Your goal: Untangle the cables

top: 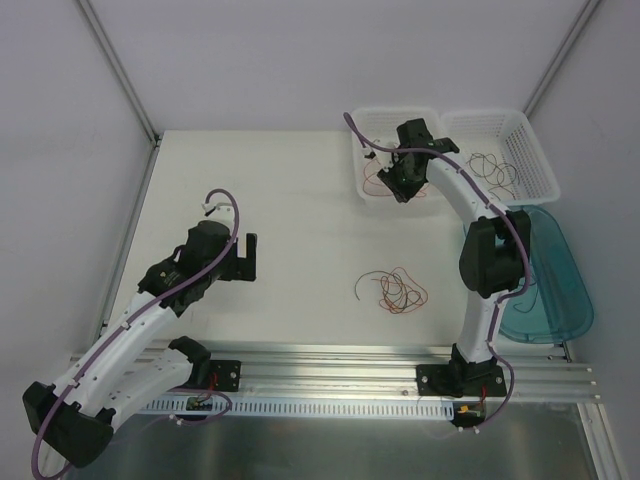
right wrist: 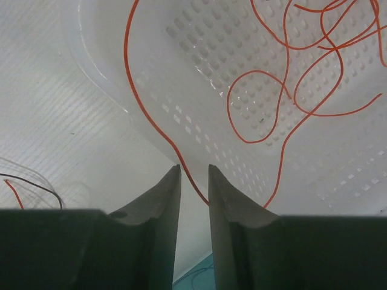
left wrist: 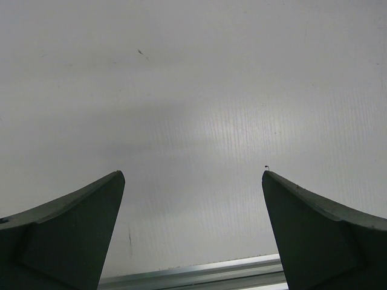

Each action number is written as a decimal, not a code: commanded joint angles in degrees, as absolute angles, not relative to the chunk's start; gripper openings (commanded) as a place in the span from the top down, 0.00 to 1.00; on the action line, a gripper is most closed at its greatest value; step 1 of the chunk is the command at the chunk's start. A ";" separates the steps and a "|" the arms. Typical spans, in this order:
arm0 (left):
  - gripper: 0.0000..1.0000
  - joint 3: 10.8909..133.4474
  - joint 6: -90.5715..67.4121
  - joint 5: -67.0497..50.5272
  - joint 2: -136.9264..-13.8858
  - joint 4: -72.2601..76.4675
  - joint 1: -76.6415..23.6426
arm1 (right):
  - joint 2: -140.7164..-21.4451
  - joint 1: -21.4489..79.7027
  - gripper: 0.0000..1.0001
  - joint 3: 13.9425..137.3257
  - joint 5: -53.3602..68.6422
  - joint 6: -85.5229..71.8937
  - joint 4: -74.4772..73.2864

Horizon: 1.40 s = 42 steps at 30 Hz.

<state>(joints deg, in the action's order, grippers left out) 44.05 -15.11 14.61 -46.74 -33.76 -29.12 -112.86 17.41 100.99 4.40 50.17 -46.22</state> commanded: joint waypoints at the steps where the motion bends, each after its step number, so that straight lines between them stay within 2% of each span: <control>1: 0.01 43.77 -13.71 16.08 -46.58 -33.57 -28.48 | -111.89 17.67 0.75 103.36 4.75 51.06 -47.46; 8: 0.01 43.77 -13.71 15.73 -47.02 -33.49 -28.21 | -110.57 17.58 0.99 104.41 4.83 51.94 -48.16; 15: 0.01 43.77 -13.71 15.91 -47.20 -33.40 -28.04 | -110.57 15.83 0.99 108.37 3.09 47.12 -41.06; 21: 0.01 43.77 -13.80 16.00 -47.37 -33.49 -27.69 | -118.03 13.63 0.98 114.95 -3.77 37.19 -30.33; 23: 0.01 43.77 -13.80 16.00 -47.29 -33.49 -27.69 | -121.18 13.54 0.91 116.53 -6.06 34.65 -29.88; 24: 0.01 43.77 -13.89 16.08 -47.29 -33.49 -27.69 | -121.72 13.54 0.76 117.41 -6.24 33.93 -29.97; 26: 0.01 43.77 -13.97 15.73 -47.29 -33.49 -27.69 | -120.42 13.54 0.61 116.64 -4.58 32.61 -29.71; 27: 0.01 43.68 -13.97 15.56 -47.46 -33.49 -27.60 | -119.45 13.62 0.49 114.72 -3.87 31.56 -29.45; 30: 0.01 43.77 -13.71 14.94 -47.64 -33.57 -27.60 | -113.85 13.71 0.29 111.37 -1.68 29.28 -28.39; 33: 0.01 43.77 -13.71 14.33 -47.46 -33.49 -27.60 | -107.09 14.32 0.21 108.03 -0.53 26.38 -30.23; 37: 0.01 43.68 -13.71 13.71 -47.02 -33.49 -27.60 | -97.32 16.52 0.20 100.65 1.32 21.38 -33.13; 42: 0.01 43.68 -13.80 10.82 -46.67 -33.49 -27.60 | -84.40 19.85 0.20 81.51 3.25 12.32 -34.02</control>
